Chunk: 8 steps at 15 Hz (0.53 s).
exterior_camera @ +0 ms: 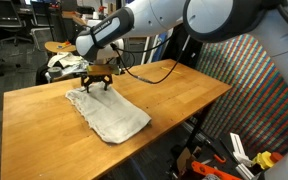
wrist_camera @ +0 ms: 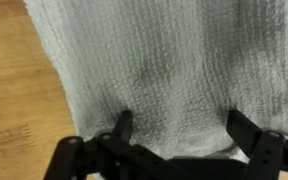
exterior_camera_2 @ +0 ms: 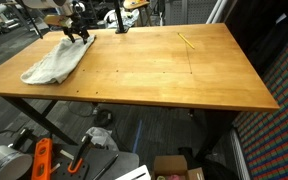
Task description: Fold the towel in half
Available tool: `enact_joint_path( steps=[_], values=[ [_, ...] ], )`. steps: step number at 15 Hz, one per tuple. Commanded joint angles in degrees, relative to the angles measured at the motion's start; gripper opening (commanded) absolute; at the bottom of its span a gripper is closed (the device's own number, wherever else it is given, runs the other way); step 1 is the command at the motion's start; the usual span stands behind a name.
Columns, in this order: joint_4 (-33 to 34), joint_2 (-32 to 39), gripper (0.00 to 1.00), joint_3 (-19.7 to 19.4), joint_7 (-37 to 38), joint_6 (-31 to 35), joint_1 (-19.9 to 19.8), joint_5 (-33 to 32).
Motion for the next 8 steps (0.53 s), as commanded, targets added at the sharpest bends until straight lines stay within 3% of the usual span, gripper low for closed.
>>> enact_joint_path(
  steps=[1, 8],
  values=[
    [-5.08, -2.87, 1.00, -2.86, 0.20, 4.82, 1.05, 0.54],
    [-6.62, -3.32, 1.00, -6.32, 2.35, 8.87, 1.40, 0.24]
  ],
)
